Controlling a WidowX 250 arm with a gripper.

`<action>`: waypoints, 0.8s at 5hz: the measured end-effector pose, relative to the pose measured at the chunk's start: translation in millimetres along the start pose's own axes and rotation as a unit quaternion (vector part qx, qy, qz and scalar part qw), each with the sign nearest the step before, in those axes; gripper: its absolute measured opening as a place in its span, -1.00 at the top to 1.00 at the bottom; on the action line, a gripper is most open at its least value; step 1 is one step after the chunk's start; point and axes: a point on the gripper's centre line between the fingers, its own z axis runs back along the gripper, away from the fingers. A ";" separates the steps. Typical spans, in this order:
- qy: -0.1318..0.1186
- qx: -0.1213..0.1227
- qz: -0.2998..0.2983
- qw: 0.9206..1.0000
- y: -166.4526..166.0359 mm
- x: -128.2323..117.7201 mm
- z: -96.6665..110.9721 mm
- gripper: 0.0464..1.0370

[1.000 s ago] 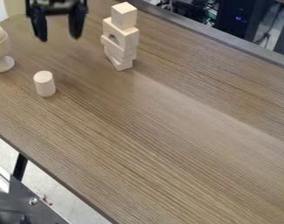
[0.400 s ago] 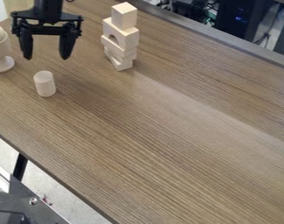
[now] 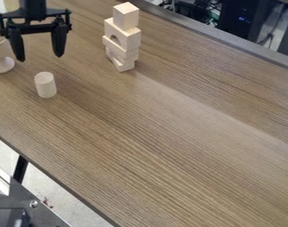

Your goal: Pick the cylinder and place it ontop the box

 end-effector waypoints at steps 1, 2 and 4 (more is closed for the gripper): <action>0.017 -0.021 0.007 1.000 4.2 0.3 -5.8 -0.93; 0.034 -0.032 -0.002 0.999 1.8 -8.5 -14.3 -0.93; 0.041 -0.023 -0.018 0.999 -4.1 -21.1 -25.4 -0.93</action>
